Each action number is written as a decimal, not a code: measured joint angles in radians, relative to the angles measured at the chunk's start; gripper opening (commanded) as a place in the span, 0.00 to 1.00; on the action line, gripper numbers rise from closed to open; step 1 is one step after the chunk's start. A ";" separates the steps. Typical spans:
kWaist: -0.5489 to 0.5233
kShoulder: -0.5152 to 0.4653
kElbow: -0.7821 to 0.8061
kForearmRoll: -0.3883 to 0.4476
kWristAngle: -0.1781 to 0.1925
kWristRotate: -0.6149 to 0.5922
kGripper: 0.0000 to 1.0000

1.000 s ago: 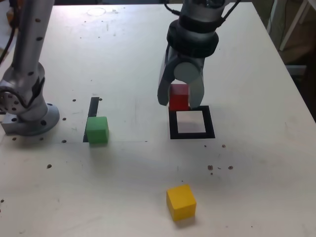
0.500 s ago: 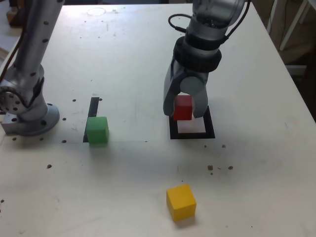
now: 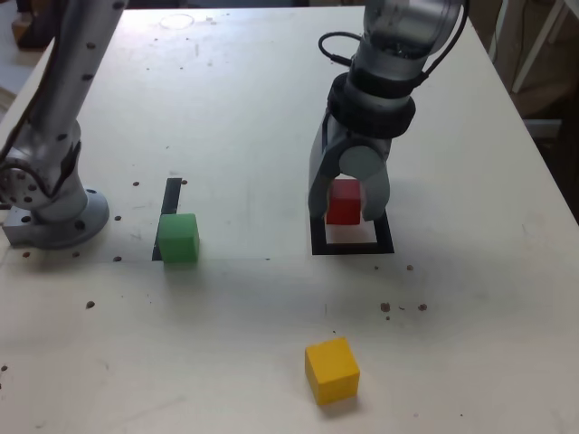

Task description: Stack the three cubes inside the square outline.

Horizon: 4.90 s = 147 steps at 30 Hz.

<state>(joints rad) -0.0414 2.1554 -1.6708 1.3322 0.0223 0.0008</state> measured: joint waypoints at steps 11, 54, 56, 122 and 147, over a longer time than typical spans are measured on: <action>-0.005 0.011 -0.015 0.003 0.001 0.002 0.97; -0.410 -0.113 -0.216 0.155 0.189 0.233 0.99; -0.439 -0.099 -0.233 0.168 0.192 0.246 0.99; -0.646 0.114 -0.147 0.072 0.157 0.354 0.86; -0.650 0.146 -0.168 0.046 0.147 0.353 0.31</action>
<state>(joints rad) -0.6917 2.3011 -1.8386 1.3781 0.1689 0.3542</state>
